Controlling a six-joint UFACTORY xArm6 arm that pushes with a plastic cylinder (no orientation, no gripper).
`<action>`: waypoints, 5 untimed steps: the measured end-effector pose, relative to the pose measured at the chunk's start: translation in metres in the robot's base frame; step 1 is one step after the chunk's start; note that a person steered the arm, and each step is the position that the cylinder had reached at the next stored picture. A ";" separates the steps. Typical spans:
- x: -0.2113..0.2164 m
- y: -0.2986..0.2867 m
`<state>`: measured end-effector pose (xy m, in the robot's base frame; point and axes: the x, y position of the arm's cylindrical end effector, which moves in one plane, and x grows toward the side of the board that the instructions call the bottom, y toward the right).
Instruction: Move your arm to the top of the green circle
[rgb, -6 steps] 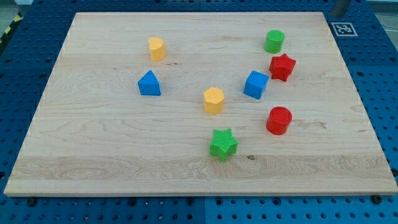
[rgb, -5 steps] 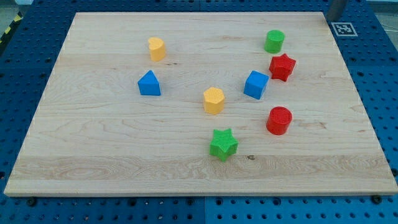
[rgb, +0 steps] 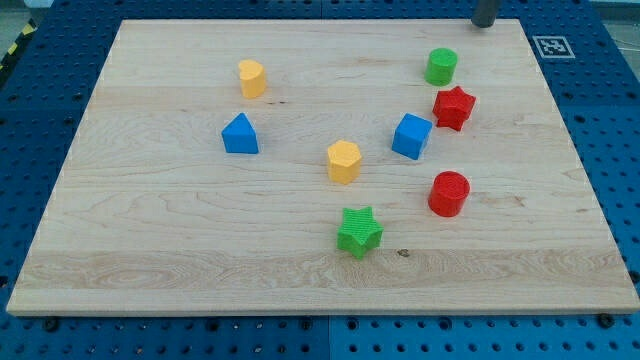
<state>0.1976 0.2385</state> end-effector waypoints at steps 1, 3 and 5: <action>0.001 0.000; -0.006 -0.018; -0.005 -0.032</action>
